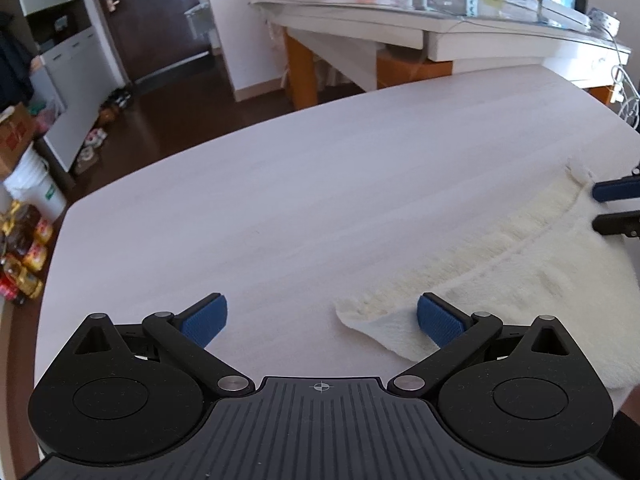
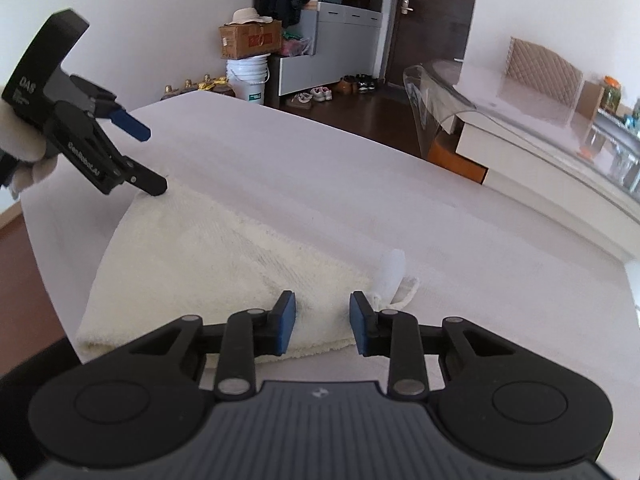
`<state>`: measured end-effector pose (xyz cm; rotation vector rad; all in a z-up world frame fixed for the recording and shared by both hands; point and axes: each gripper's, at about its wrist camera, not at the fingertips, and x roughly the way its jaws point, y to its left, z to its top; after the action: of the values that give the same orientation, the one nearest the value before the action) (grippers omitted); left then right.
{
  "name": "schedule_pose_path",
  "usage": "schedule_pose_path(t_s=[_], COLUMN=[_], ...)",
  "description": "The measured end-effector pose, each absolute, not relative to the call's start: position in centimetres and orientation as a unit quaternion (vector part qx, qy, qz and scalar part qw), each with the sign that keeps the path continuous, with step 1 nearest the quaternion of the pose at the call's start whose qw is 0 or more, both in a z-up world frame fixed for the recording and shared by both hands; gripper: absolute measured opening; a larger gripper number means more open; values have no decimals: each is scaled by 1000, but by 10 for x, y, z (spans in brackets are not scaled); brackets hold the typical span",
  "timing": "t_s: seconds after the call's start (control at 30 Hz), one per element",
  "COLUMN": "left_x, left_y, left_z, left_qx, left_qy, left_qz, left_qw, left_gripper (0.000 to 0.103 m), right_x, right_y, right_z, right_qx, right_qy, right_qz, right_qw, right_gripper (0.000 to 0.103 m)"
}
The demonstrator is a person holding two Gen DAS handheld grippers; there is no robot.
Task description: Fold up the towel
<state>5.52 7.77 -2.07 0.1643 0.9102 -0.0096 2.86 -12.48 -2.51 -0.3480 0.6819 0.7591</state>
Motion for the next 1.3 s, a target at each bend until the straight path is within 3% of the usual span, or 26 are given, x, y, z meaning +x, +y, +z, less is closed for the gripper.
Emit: schedule_pose_path(t_s=[0.93,1.3], left_x=[43,14], left_y=[88,63], left_z=[-12,-8], left_qx=[59,59], left_qy=[418,417], left_qz=[19,-9], left_qw=[906,907], left_gripper=[103,103], right_x=[34,-5], right_y=[-143,-143], right_z=[-21,-13], right_qx=[-120,-112], right_qy=[315,306], right_qz=[348,377], right_qw=[875,867], right_gripper=[34,36])
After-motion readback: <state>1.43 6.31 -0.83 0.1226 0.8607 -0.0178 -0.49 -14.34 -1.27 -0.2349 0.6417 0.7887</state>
